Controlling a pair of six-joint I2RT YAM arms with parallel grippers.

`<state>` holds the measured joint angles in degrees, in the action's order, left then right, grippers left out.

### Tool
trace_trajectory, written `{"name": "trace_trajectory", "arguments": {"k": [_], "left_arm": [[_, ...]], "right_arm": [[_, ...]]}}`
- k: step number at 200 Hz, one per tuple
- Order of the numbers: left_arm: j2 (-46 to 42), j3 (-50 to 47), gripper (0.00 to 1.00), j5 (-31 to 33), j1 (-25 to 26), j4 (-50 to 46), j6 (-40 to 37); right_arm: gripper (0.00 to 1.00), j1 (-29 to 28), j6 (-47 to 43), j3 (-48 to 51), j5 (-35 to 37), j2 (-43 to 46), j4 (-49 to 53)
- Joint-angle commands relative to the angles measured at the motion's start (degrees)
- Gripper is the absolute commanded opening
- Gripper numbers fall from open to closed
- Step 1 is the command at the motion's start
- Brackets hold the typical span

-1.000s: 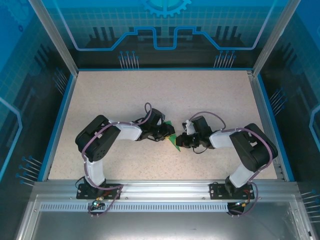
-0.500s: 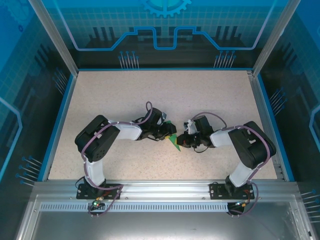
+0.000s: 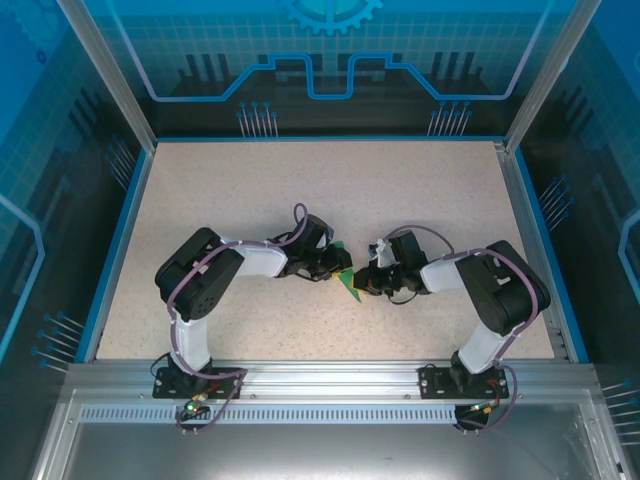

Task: Fold a paper plane with a square sheet of paper (pick it up from the middle)
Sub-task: Fold the wing for the fifth time at the center of the table.

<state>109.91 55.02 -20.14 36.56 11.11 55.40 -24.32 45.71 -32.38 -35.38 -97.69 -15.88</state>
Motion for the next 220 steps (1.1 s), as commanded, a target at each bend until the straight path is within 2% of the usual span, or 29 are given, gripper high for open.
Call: {"name": "trace_trajectory", "arguments": {"k": [1, 53, 88, 132, 157, 186, 220], "left_arm": [[2.42, 0.01, 0.32, 2.64, 0.09, -6.1, 0.18], [2.68, 0.86, 0.31, 2.56, 0.09, -7.49, -0.91], [2.68, 1.05, 0.31, 2.4, 0.07, -7.77, -1.17], [2.64, 1.0, 0.31, 2.3, 0.09, -7.99, -1.09], [2.52, 0.98, 0.31, 2.39, 0.09, -8.32, -1.29], [2.5, 1.05, 0.3, 2.56, 0.04, -9.0, -1.59], [2.59, 1.23, 0.3, 2.56, 0.05, -9.32, -1.61]], "right_arm": [[0.09, -0.2, -0.48, -0.03, 3.72, -1.61, 5.53], [0.15, -0.37, -4.6, -1.42, 7.13, 3.07, 13.47], [0.16, -1.88, -6.66, -2.57, 8.99, 3.4, 17.03], [0.11, -4.65, -6.95, -5.38, 18.52, 1.48, 25.04], [0.08, -5.19, -6.82, -5.85, 20.64, 0.7, 26.5], [0.09, -5.43, -7.19, -5.85, 20.55, 1.56, 26.87], [0.13, -5.65, -8.3, -5.97, 17.14, 4.88, 27.45]]}}
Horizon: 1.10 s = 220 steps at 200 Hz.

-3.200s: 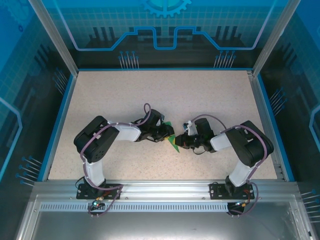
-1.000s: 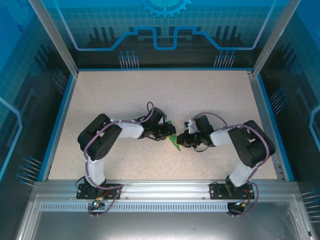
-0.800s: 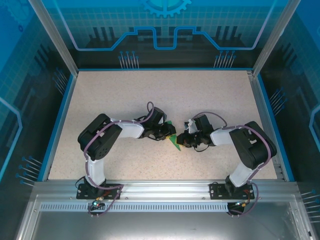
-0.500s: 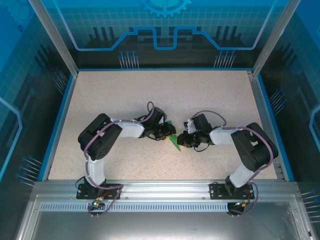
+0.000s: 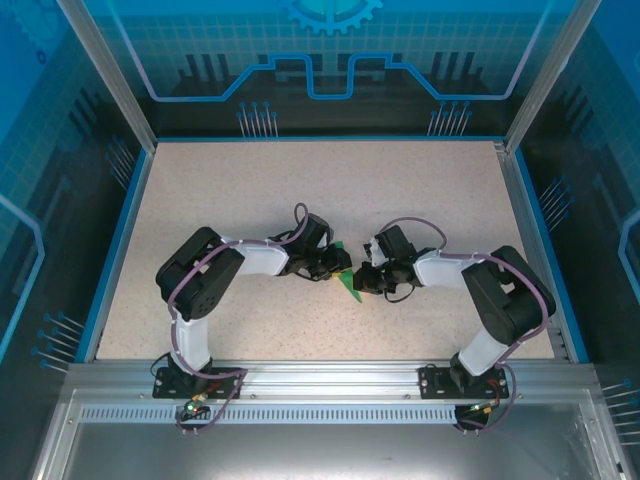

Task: Fold a paper plane with a square sheet of paper (pick it up from the middle)
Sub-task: Fold the wing for the fifth time at the center of the table.

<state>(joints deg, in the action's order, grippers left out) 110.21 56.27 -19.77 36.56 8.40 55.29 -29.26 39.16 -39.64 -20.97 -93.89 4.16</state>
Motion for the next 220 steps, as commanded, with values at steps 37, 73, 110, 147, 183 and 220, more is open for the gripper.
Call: {"name": "trace_trajectory", "arguments": {"k": [37, 73, 110, 147, 183, 220], "left_arm": [[2.37, 0.15, 0.3, 2.19, 0.09, -6.7, -1.5], [2.32, 0.29, 0.3, 2.08, 0.08, -6.9, -1.5], [2.29, 0.33, 0.3, 2.2, 0.07, -7.17, -1.64], [2.42, 0.37, 0.3, 2.19, 0.09, -7.49, -1.8], [2.5, 0.25, 0.29, 2.19, 0.09, -7.61, -1.78], [2.55, 0.37, 0.29, 2.11, 0.07, -7.55, -1.68]], "right_arm": [[0.16, -1.98, -3.03, -0.51, 2.44, 1.6, 11.24], [0.12, -3.74, -3.56, -1.67, 5.82, 0.57, 15.33], [0.11, -6.34, -3.3, -3.29, 13.45, -1.11, 22.12], [0.12, -7.58, -3.21, -3.78, 15.33, 2.77, 23.72], [0.13, -3.81, -3.45, -2.91, 8.76, 12.32, 19.39], [0.12, -2.1, -1.74, -3.28, -4.58, 11.99, 9.77]]}}
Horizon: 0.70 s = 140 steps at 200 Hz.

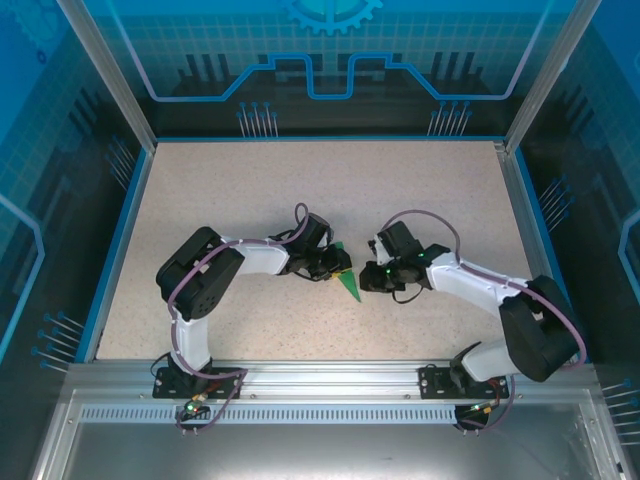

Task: Fold a paper plane with a square sheet of paper (pick it up from the middle)
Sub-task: Fold the wing for the fifth time at the center of the table.

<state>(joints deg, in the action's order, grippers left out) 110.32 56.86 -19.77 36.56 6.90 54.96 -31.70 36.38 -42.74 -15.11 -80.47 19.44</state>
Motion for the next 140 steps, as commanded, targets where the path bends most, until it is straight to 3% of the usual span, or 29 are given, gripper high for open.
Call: {"name": "trace_trajectory", "arguments": {"k": [1, 78, 140], "left_arm": [[2.44, -0.19, 0.29, 2.11, 0.08, -6.03, -1.39], [2.62, 0.0, 0.29, 1.84, 0.04, -6.23, -1.35], [2.79, 0.2, 0.29, 1.93, 0.09, -6.64, -1.54]], "right_arm": [[0.12, 0.34, 1.14, -0.21, -10.62, -1.61, -5.75], [0.1, 0.81, 6.5, -1.02, -14.58, -12.34, -14.98], [0.1, 2.57, 5.17, 0.19, -10.73, -16.3, -13.37]]}}
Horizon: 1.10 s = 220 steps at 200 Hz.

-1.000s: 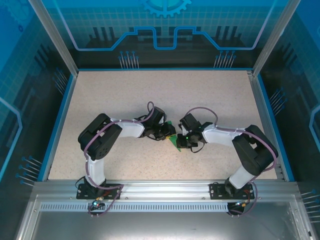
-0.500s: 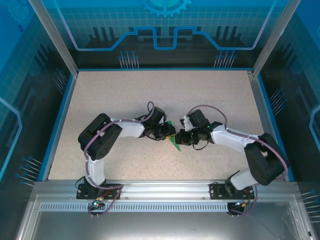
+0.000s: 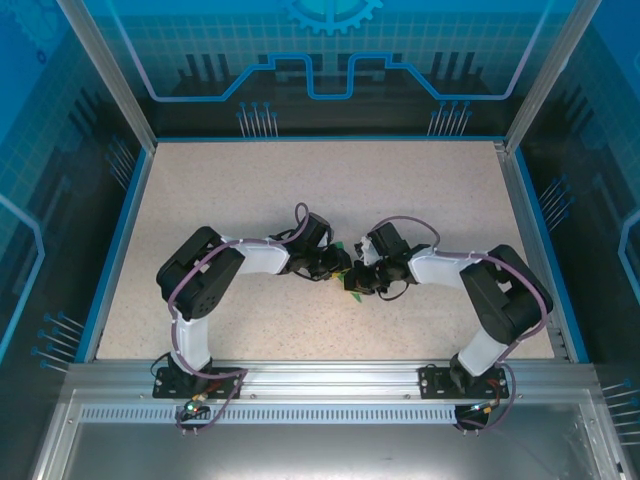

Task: Fold a paper plane with a square sheet of paper (pick it up from the middle)
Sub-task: Fold the wing for the fifth time at the center of the table.

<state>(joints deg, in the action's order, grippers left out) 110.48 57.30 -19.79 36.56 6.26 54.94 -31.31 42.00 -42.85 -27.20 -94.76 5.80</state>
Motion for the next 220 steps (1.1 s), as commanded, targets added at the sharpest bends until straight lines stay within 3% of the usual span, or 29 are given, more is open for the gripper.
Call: {"name": "trace_trajectory", "arguments": {"k": [1, 73, 137, 220], "left_arm": [[2.6, -0.25, 0.29, 1.95, 0.09, -6.05, -1.51], [2.9, -0.34, 0.29, 2.3, 0.04, -6.44, -1.93], [3.03, -0.25, 0.29, 2.21, 0.09, -6.49, -1.85], [2.9, -0.17, 0.29, 2.21, 0.09, -6.78, -2.01]], "right_arm": [[0.1, 2.24, -0.52, 0.26, 1.45, -2.09, 0.35], [0.1, 3.71, -3.59, 2.69, 2.03, -3.19, 3.62], [0.13, 3.54, -4.38, 2.43, -5.31, 2.09, 4.16], [0.12, 3.1, -5.16, 5.84, -0.48, -1.86, 7.12]]}}
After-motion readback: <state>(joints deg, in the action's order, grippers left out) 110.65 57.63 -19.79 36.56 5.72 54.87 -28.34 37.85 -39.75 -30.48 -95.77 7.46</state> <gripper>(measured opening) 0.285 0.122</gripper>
